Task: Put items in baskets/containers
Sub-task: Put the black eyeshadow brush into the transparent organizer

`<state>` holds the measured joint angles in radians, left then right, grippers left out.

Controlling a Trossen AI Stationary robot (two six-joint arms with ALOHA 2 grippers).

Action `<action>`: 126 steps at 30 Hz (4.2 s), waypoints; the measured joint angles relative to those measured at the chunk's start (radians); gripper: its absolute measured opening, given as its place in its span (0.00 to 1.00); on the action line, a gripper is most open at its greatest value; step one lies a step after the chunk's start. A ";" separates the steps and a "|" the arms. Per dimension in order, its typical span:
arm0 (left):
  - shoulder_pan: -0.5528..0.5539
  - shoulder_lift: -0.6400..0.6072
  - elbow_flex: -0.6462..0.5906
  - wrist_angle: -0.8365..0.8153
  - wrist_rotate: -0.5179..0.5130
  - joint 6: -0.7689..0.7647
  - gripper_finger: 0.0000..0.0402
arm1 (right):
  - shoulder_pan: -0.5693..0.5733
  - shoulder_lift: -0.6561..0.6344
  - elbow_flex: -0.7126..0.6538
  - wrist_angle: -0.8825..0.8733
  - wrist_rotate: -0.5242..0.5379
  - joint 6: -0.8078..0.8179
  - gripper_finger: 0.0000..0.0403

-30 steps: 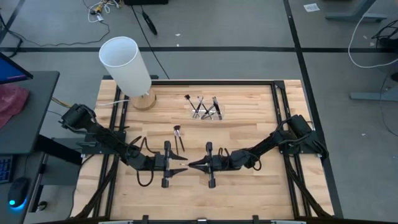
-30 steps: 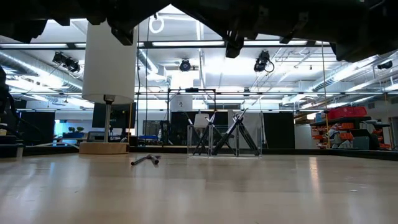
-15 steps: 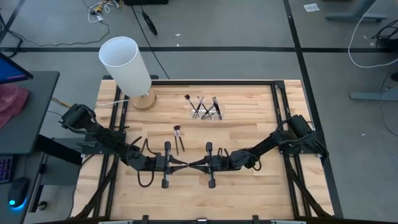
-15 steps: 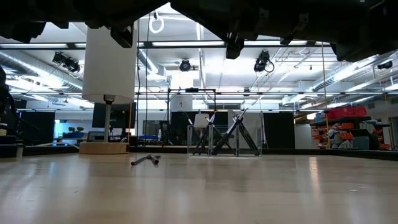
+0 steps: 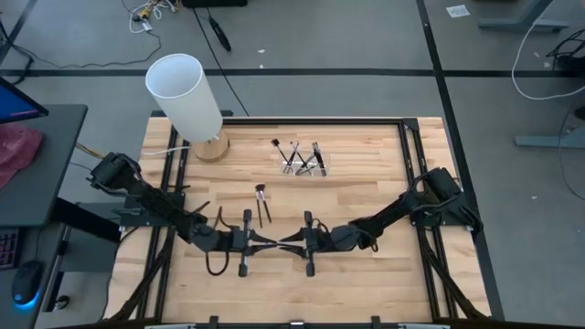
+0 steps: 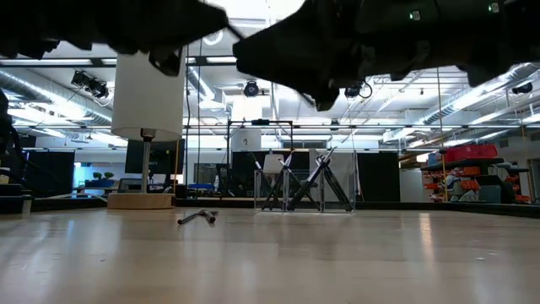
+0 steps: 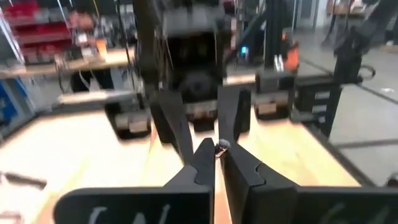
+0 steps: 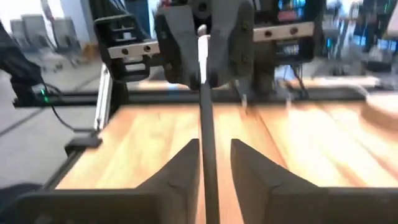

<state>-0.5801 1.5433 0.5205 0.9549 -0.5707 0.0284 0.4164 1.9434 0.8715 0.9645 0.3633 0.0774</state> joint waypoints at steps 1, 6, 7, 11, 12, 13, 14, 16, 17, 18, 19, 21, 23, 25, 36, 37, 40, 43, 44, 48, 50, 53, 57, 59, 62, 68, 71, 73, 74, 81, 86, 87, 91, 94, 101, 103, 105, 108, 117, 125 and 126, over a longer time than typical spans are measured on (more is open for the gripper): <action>0.004 0.000 0.000 -0.028 0.001 -0.023 0.03 | 0.000 -0.017 0.000 -0.046 0.003 0.016 0.26; 0.047 0.000 0.000 -0.178 0.001 -0.177 0.03 | 0.006 -0.124 0.000 -0.362 0.080 0.063 0.39; 0.060 0.000 0.000 -0.205 0.002 -0.215 0.03 | 0.008 -0.142 0.002 -0.415 0.103 0.066 0.41; 0.122 0.000 0.001 -0.267 0.045 -0.338 0.03 | 0.017 -0.168 0.068 -0.619 0.174 0.068 0.46; 0.138 0.000 0.001 -0.275 0.066 -0.365 0.03 | 0.017 -0.164 0.090 -0.659 0.186 0.068 0.47; 0.152 0.000 0.000 -0.278 0.086 -0.387 0.03 | 0.017 -0.157 0.115 -0.693 0.188 0.069 0.47; 0.163 0.000 0.000 -0.279 0.100 -0.402 0.03 | 0.017 -0.146 0.140 -0.720 0.192 0.069 0.47; 0.178 0.000 0.000 -0.279 0.109 -0.417 0.03 | 0.017 -0.123 0.175 -0.757 0.197 0.068 0.47; 0.182 0.000 0.000 -0.279 0.109 -0.418 0.03 | 0.017 -0.112 0.189 -0.768 0.197 0.065 0.47; 0.185 0.000 0.000 -0.279 0.109 -0.418 0.03 | 0.016 -0.099 0.203 -0.768 0.200 0.065 0.47; 0.186 0.000 0.000 -0.278 0.109 -0.418 0.03 | 0.016 -0.087 0.214 -0.766 0.203 0.066 0.47; 0.186 0.000 0.000 -0.275 0.109 -0.418 0.04 | 0.014 -0.069 0.228 -0.781 0.229 0.074 0.46; 0.184 0.000 0.000 -0.275 0.109 -0.418 0.04 | 0.013 -0.049 0.240 -0.796 0.267 0.092 0.43; 0.184 0.000 0.000 -0.274 0.110 -0.418 0.04 | 0.009 -0.031 0.251 -0.797 0.291 0.098 0.41; 0.184 0.000 0.000 -0.272 0.110 -0.418 0.04 | -0.024 0.014 0.281 -0.769 0.275 0.101 0.27; 0.184 0.000 0.000 -0.272 0.110 -0.418 0.04 | -0.026 0.014 0.281 -0.769 0.275 0.103 0.25; 0.184 0.000 0.000 -0.271 0.108 -0.418 0.04 | -0.030 0.015 0.281 -0.761 0.273 0.105 0.17; 0.184 0.000 0.000 -0.271 0.108 -0.418 0.04 | -0.034 0.015 0.281 -0.762 0.271 0.107 0.07; 0.184 0.000 0.000 -0.272 0.107 -0.418 0.04 | -0.035 0.017 0.281 -0.759 0.264 0.108 0.04; 0.183 0.000 -0.002 -0.275 0.108 -0.418 0.07 | -0.035 0.037 0.281 -0.725 0.258 0.121 0.04; 0.183 0.000 -0.002 -0.278 0.121 -0.416 0.10 | -0.035 0.047 0.281 -0.717 0.263 0.133 0.04; 0.185 -0.010 -0.001 -0.260 0.172 -0.389 0.19 | -0.031 0.054 0.280 -0.720 0.286 0.161 0.02; 0.177 -0.051 0.000 -0.295 0.216 -0.386 0.32 | -0.015 0.027 0.247 -0.716 0.342 0.177 0.01; 0.163 -0.071 0.002 -0.343 0.224 -0.386 0.38 | -0.008 -0.016 0.198 -0.713 0.403 0.202 0.01; 0.131 -0.080 0.001 -0.430 0.206 -0.398 0.43 | -0.005 -0.113 0.095 -0.672 0.541 0.258 0.01; 0.053 -0.063 0.001 -0.493 0.044 -0.411 0.45 | -0.025 -0.341 -0.172 -0.457 0.712 0.327 0.02; 0.011 -0.058 0.001 -0.492 -0.069 -0.409 0.44 | -0.073 -0.419 -0.282 -0.290 0.735 0.275 0.02; 0.000 -0.051 0.000 -0.498 -0.147 -0.409 0.44 | -0.118 -0.439 -0.338 -0.155 0.727 0.239 0.02; -0.005 -0.050 0.000 -0.503 -0.182 -0.410 0.44 | -0.143 -0.438 -0.358 -0.102 0.727 0.226 0.02; -0.005 -0.050 0.000 -0.495 -0.212 -0.410 0.43 | -0.326 -0.409 -0.396 -0.018 0.685 0.210 0.02; 0.007 -0.050 0.000 -0.497 -0.215 -0.409 0.43 | -0.425 -0.409 -0.396 -0.018 0.581 0.194 0.02; 0.011 -0.050 0.000 -0.497 -0.215 -0.410 0.43 | -0.439 -0.409 -0.396 -0.024 0.563 0.193 0.02; 0.020 -0.050 0.000 -0.497 -0.215 -0.410 0.43 | -0.483 -0.409 -0.395 -0.045 0.491 0.195 0.02; 0.023 -0.050 0.000 -0.496 -0.215 -0.410 0.43 | -0.503 -0.409 -0.395 -0.066 0.441 0.196 0.02; 0.023 -0.050 0.000 -0.495 -0.215 -0.410 0.43 | -0.528 -0.409 -0.394 -0.152 0.377 0.244 0.02; 0.023 -0.050 0.000 -0.495 -0.214 -0.411 0.43 | -0.528 -0.409 -0.394 -0.175 0.376 0.247 0.02; 0.023 -0.050 0.000 -0.495 -0.214 -0.411 0.43 | -0.528 -0.409 -0.382 -0.216 0.366 0.247 0.02; 0.023 -0.050 0.000 -0.495 -0.214 -0.411 0.43 | -0.536 -0.409 -0.339 -0.304 0.329 0.248 0.02; 0.023 -0.050 0.000 -0.495 -0.214 -0.418 0.43 | -0.567 -0.409 -0.261 -0.500 0.296 0.279 0.02; 0.023 -0.050 0.000 -0.495 -0.214 -0.418 0.43 | -0.571 -0.409 -0.261 -0.567 0.271 0.321 0.05; 0.023 -0.050 0.000 -0.495 -0.214 -0.418 0.43 | -0.571 -0.409 -0.261 -0.570 0.271 0.327 0.05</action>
<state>-0.5575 1.4933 0.5205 0.4597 -0.7849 -0.3897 -0.1543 1.5345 0.6102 0.3941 0.6342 0.4047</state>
